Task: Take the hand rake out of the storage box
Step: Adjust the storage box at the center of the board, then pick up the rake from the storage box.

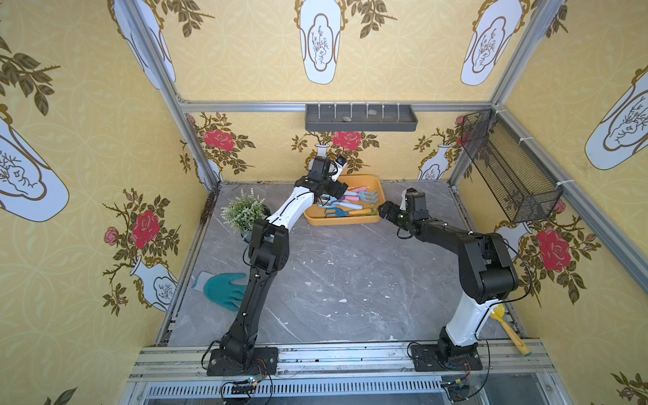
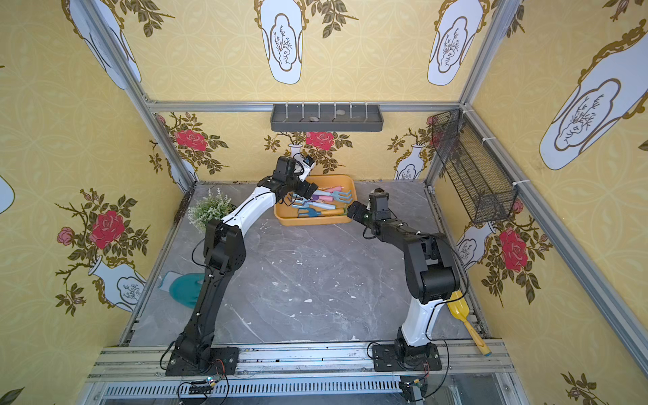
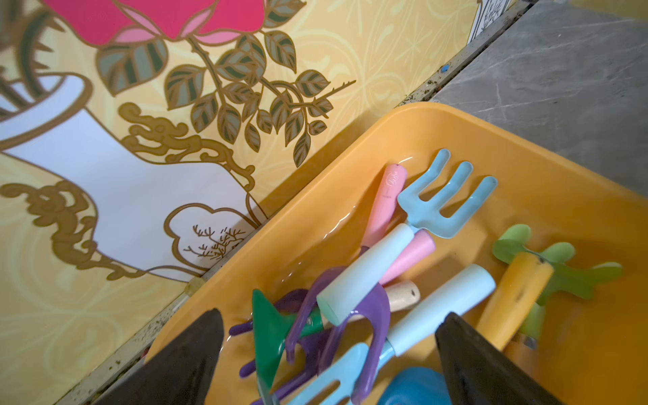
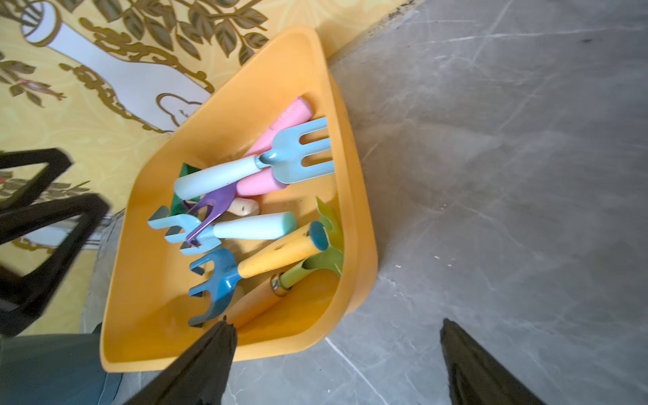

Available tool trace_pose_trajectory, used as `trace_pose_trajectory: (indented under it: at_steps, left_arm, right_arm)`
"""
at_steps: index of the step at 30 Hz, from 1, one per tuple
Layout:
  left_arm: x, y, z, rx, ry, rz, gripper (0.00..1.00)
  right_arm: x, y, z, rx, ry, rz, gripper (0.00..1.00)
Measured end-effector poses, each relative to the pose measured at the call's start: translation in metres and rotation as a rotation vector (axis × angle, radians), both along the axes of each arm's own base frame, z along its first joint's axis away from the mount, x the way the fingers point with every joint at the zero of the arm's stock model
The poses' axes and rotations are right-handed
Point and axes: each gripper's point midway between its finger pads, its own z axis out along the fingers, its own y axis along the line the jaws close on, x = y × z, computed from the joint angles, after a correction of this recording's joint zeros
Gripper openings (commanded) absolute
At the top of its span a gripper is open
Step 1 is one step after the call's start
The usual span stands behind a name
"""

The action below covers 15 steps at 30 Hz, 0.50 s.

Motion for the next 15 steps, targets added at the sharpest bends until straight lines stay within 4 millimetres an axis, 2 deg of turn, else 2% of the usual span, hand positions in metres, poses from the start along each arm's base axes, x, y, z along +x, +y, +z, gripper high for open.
trace_pose_trajectory:
  at_steps: [6,10,13,15]
  left_arm:
    - [0.015,-0.010,-0.029,-0.005,0.002,-0.029,1.00]
    - [0.014,-0.014,-0.032,-0.018,0.010,-0.051,1.00]
    - [0.011,-0.017,-0.029,-0.029,0.016,-0.071,0.99]
    - [0.004,-0.014,-0.038,-0.021,0.057,-0.079,0.96]
  right_arm:
    - [0.002,0.009,0.006,0.015,-0.046,0.082,0.94]
    - [0.000,0.017,0.008,0.018,-0.061,0.139,0.93]
    - [0.001,0.021,0.016,0.002,-0.100,0.184,0.91]
    - [0.005,0.025,0.026,-0.025,-0.143,0.219,0.89]
